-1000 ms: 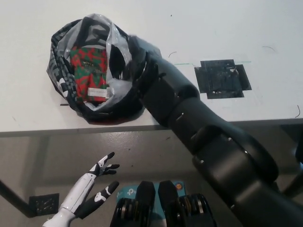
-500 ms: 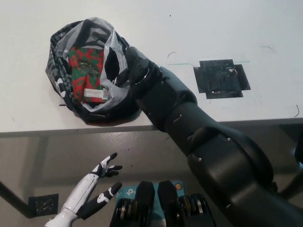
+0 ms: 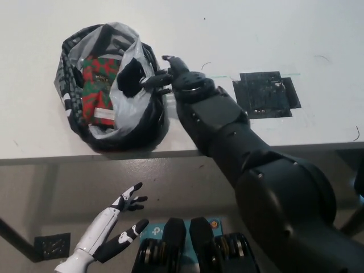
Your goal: The robot uses its right hand to pick up a bag of coffee beans and puts it in the black plastic bag, then the robot grabs the top of the bag and lifts it.
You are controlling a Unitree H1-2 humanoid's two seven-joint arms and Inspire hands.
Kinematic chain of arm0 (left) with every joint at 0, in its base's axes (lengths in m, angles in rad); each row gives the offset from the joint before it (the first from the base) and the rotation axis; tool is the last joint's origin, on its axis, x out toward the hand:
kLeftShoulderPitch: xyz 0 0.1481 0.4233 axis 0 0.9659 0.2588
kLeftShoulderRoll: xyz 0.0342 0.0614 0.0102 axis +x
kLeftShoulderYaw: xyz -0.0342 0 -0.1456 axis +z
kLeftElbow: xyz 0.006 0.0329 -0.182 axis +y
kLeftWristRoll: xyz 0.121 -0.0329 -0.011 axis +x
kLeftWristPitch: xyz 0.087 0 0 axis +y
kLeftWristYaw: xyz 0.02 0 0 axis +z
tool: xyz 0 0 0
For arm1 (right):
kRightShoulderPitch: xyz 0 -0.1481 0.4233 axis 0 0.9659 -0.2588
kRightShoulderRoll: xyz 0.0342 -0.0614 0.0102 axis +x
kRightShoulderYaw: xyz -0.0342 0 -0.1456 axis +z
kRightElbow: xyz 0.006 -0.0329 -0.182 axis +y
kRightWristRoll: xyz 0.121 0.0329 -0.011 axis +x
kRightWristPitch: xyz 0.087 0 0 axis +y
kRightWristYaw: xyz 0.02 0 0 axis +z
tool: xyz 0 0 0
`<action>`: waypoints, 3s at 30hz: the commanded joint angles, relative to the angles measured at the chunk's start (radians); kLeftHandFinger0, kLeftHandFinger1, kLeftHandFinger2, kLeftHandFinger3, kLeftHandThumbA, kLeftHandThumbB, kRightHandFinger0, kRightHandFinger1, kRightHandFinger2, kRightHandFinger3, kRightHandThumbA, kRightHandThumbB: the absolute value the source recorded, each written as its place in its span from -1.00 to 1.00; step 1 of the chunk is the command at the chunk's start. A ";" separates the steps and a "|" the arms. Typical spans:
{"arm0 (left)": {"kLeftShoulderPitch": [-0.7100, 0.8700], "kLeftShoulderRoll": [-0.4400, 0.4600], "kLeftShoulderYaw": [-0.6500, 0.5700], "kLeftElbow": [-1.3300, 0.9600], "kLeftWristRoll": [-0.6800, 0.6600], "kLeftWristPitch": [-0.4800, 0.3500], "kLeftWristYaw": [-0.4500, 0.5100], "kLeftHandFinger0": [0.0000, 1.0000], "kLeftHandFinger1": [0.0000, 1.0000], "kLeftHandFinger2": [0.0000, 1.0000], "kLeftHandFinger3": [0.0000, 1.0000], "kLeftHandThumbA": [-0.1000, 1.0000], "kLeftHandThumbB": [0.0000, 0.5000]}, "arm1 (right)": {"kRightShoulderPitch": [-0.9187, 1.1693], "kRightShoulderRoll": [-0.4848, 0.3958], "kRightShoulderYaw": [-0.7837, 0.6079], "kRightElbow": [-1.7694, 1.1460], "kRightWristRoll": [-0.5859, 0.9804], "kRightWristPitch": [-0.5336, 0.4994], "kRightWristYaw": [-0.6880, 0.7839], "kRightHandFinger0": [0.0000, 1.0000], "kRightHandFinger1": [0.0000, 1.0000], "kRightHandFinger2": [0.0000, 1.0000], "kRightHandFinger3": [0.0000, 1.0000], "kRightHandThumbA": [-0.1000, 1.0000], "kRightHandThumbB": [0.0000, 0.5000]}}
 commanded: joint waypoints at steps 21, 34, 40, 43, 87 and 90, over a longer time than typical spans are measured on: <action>-0.032 0.020 -0.003 -0.012 0.004 -0.035 -0.006 0.60 0.47 0.60 1.00 0.79 -0.15 | -0.111 -0.020 -0.231 -0.024 0.350 -0.167 0.014 -1.00 -0.83 0.07 0.53 -1.00 -0.10; -0.029 0.018 -0.008 -0.026 0.006 -0.003 -0.017 0.62 0.48 0.63 1.00 0.73 -0.18 | -0.359 -0.025 -0.387 -0.080 0.523 -0.104 0.098 -1.00 -0.99 0.15 1.00 -1.00 -0.50; -0.039 0.011 -0.009 -0.010 0.006 -0.011 -0.008 0.61 0.47 0.65 1.00 0.67 -0.18 | -0.437 -0.052 -0.463 -0.056 0.609 -0.078 0.074 -1.00 -0.99 0.26 0.93 -1.00 -0.65; -0.041 0.013 -0.012 -0.005 0.009 -0.020 -0.008 0.59 0.46 0.63 1.00 0.64 -0.25 | -0.454 -0.059 -0.468 -0.049 0.611 -0.074 0.067 -1.00 -0.89 0.26 0.63 -1.00 -0.60; -0.045 0.020 -0.026 -0.044 0.022 0.043 -0.022 0.53 0.52 0.74 1.00 0.53 -0.17 | -0.062 -0.131 0.499 0.041 -0.072 -0.162 0.380 1.00 1.00 1.00 1.00 0.39 0.16; -0.048 0.021 -0.027 -0.035 0.022 0.038 -0.023 0.50 0.49 0.71 1.00 0.51 -0.19 | -0.013 -0.152 0.629 0.047 -0.138 -0.162 0.490 1.00 1.00 1.00 1.00 0.59 0.36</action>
